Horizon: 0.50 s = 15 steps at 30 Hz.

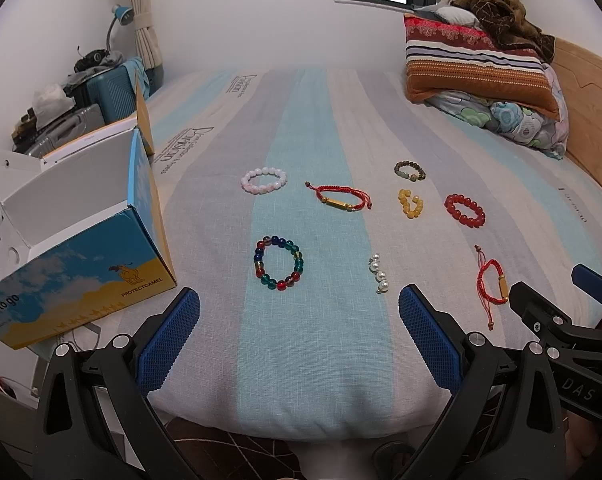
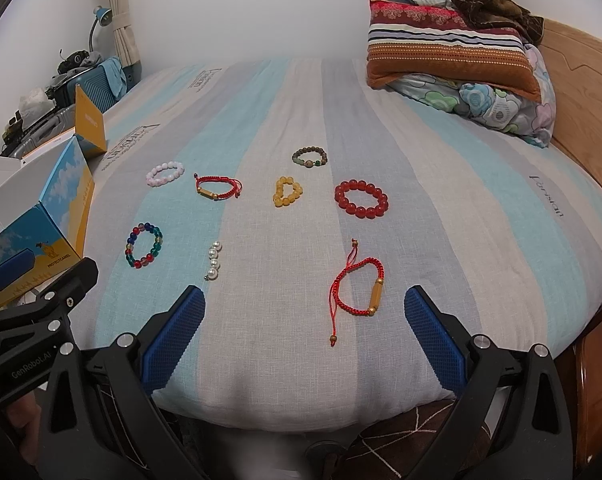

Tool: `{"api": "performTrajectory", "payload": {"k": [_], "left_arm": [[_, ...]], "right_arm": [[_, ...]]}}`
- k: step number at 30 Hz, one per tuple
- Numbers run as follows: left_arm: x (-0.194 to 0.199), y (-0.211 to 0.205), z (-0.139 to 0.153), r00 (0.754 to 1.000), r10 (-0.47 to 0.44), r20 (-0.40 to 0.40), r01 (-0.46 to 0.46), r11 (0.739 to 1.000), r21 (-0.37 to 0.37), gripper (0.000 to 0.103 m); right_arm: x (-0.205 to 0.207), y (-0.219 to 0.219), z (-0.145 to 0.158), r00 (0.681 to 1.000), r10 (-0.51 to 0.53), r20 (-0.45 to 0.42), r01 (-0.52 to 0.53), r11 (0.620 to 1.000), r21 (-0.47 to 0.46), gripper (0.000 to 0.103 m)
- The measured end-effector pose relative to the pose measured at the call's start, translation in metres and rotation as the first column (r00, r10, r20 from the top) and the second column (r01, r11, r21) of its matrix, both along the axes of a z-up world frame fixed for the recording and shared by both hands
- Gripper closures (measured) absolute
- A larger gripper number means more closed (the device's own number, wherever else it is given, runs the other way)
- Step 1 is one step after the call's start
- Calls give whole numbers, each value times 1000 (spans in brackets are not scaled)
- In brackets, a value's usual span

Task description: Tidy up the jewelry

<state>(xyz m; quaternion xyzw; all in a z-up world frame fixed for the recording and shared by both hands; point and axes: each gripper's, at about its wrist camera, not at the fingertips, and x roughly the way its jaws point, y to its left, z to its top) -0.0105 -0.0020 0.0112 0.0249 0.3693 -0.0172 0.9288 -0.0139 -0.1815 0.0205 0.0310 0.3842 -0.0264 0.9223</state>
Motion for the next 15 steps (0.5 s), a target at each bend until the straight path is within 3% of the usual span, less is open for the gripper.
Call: {"api": "performTrajectory", "payload": {"k": [15], "left_arm": [[31,-1,-5,999,15,-49,-14,1000,16,6]], "right_arm": [[25,-17,-2,999,-32,-39,32,999,-1,7]]}}
